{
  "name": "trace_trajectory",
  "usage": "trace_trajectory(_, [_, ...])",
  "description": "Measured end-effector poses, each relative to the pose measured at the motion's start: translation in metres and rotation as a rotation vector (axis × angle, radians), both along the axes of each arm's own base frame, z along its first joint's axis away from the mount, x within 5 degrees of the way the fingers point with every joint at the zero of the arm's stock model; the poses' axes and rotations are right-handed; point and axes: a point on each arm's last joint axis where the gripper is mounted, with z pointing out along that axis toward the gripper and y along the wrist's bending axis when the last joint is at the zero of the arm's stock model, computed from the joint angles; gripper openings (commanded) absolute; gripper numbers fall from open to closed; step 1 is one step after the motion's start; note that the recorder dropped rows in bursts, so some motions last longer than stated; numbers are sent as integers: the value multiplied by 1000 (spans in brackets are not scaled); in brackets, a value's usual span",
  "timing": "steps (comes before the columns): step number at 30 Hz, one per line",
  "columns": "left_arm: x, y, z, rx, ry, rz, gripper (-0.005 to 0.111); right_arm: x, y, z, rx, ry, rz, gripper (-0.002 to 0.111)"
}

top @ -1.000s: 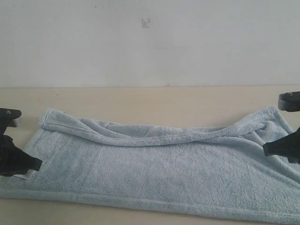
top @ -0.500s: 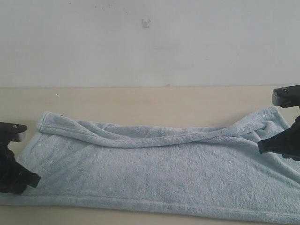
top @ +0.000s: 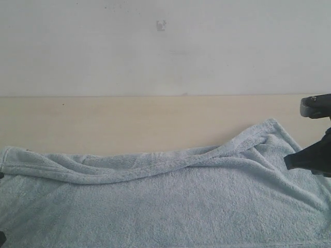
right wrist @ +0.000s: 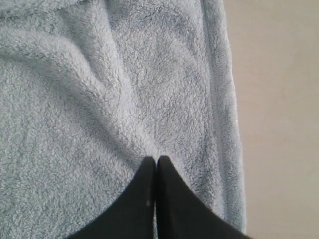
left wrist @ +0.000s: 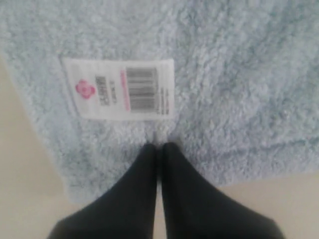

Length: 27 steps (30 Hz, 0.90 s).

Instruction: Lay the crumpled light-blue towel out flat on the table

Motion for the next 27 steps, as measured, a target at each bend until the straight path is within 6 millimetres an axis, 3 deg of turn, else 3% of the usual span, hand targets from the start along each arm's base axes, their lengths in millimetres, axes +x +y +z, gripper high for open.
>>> trace_trajectory(8, [2, -1, 34, -4, -203, -8, 4, -1, 0, -1, -3, 19, -2, 0])
trace_trajectory(16, [9, -2, 36, -16, -298, 5, 4, 1, 0, 2, -38, 4, 62, 2])
trace_trajectory(18, [11, -2, 37, -20, -323, 10, 4, 6, 0, 8, -47, -22, 79, 11])
trace_trajectory(20, [14, -2, 38, -21, -347, 8, 6, 15, 2, 20, -45, -64, 90, 29])
trace_trajectory(23, [23, -2, 45, -25, -397, 11, 18, 32, 5, 38, -20, -115, 97, 52])
trace_trajectory(27, [39, -3, 60, -33, -489, 21, 41, 59, 13, 44, 58, -84, 79, 54])
